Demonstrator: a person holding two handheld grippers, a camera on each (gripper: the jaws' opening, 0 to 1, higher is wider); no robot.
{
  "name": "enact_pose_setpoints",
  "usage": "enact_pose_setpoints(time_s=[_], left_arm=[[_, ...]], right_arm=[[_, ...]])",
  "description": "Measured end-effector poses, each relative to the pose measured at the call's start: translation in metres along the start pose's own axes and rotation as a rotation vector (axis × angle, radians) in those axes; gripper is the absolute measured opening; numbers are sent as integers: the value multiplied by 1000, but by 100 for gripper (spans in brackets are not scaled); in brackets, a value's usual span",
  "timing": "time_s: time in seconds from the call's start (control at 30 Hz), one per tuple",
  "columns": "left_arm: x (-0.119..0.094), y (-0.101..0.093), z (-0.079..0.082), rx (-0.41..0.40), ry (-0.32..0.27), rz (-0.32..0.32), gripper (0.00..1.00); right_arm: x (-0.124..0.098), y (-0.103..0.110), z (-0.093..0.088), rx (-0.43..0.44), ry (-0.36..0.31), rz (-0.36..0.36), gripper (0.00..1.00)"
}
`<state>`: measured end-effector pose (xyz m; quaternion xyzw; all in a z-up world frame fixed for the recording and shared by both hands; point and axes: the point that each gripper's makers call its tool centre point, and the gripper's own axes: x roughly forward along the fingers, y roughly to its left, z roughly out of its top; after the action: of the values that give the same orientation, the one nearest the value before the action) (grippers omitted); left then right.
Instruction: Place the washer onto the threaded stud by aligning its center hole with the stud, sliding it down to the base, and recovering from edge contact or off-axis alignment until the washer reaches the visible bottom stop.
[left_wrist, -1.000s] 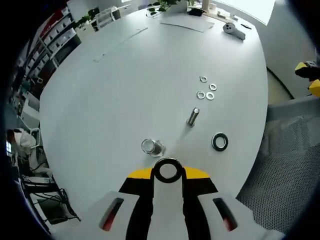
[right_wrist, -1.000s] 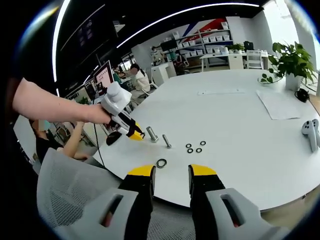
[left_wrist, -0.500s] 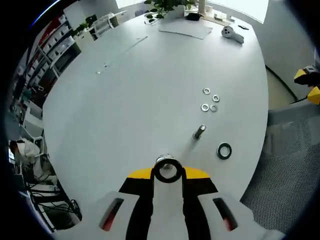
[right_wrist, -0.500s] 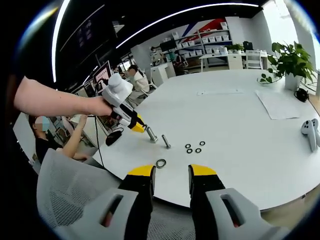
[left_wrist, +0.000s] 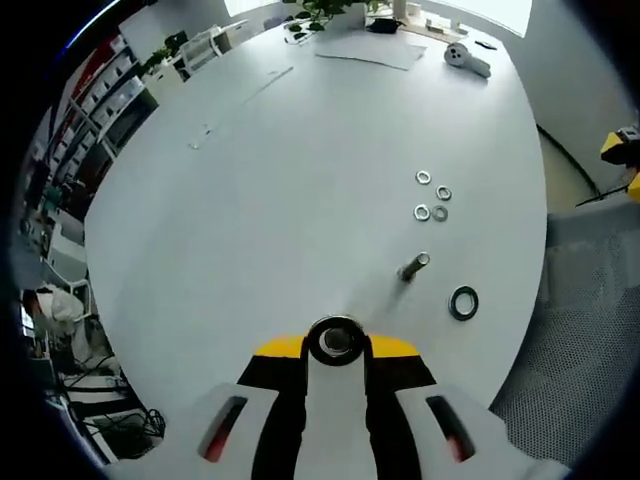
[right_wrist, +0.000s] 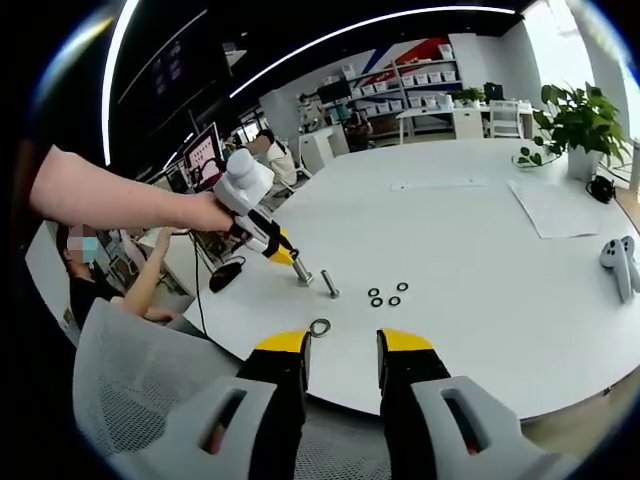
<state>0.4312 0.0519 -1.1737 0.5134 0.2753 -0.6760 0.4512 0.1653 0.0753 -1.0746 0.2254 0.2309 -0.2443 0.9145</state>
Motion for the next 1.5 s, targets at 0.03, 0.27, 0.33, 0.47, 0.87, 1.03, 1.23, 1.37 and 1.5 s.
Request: enact_pose_setpoints(time_s=[0.03,0.27,0.33,0.47,0.87,1.03,1.23,1.37,1.5], left_arm=[[-3,-2,1,0,3,-3,19],[3,-6,2,12,22,-16,19],[6,-3,4,18,31,-23,19],[11,-5,-1,28,49,-27,19],[28,-3,-7,38,86,-31,19],[36,0,-10,29,100,-39,19],[44,2,-13,20,119,-45,19],[45,1,-11,14,133,-48,19],[47,-1,-14,7,142,-51,19]], right_arm=[[0,0,0,0,0,0,29],[0,0,0,2,0,-3,29],[0,0,0,2,0,-4,29],[0,0,-1,3,2,-4,29],[0,0,-1,3,7,-5,29],[1,-1,-2,2,7,-5,29],[-1,0,-2,1,11,-4,29],[-1,-1,-2,-1,13,-3,29],[-1,-2,-3,-3,14,-1,29]])
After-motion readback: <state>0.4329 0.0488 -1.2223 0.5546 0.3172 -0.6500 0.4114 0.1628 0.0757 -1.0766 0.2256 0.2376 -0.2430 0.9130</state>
